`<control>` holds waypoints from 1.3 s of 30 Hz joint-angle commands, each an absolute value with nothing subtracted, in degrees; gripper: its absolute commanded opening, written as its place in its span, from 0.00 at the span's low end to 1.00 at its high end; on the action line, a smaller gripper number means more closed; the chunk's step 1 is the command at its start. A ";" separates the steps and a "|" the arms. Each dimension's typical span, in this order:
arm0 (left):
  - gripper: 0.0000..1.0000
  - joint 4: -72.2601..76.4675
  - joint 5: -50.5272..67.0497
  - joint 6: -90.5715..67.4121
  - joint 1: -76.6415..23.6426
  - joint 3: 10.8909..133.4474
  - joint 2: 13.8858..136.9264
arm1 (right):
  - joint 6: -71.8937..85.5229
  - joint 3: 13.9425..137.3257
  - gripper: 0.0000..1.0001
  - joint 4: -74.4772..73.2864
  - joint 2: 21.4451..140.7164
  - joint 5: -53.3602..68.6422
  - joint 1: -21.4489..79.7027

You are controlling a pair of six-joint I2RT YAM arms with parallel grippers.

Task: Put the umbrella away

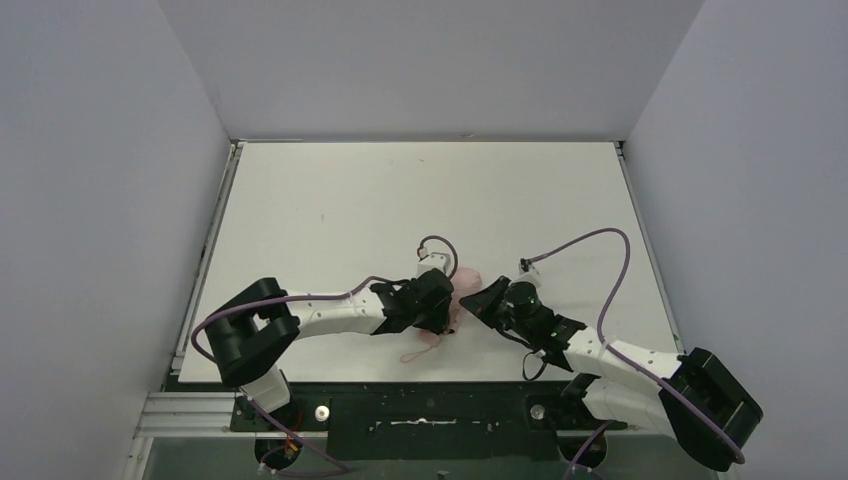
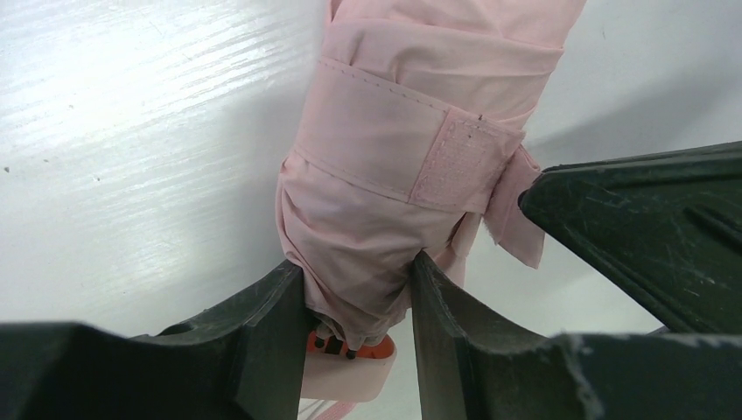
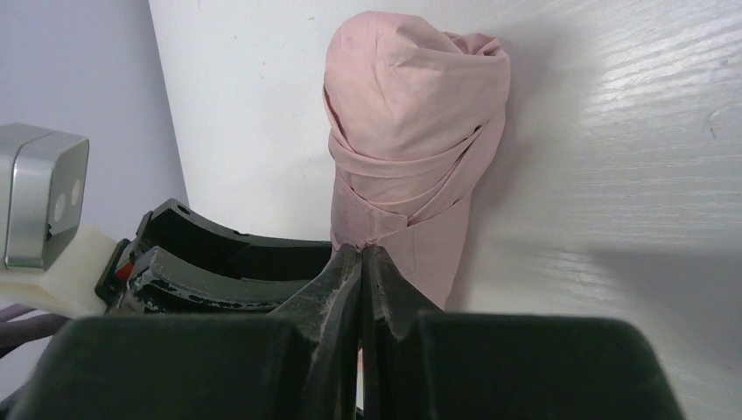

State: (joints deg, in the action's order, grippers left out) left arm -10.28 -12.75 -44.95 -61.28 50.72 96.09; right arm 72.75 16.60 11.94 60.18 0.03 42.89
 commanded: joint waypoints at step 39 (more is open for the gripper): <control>0.00 -20.11 -12.73 -39.66 -67.81 49.86 108.97 | 86.82 17.54 0.01 7.65 52.00 -10.71 38.51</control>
State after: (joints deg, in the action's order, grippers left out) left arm -6.85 -20.82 -39.97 -66.39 54.76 102.39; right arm 94.83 13.04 35.09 64.93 -3.99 38.96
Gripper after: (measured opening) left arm 0.363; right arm 0.023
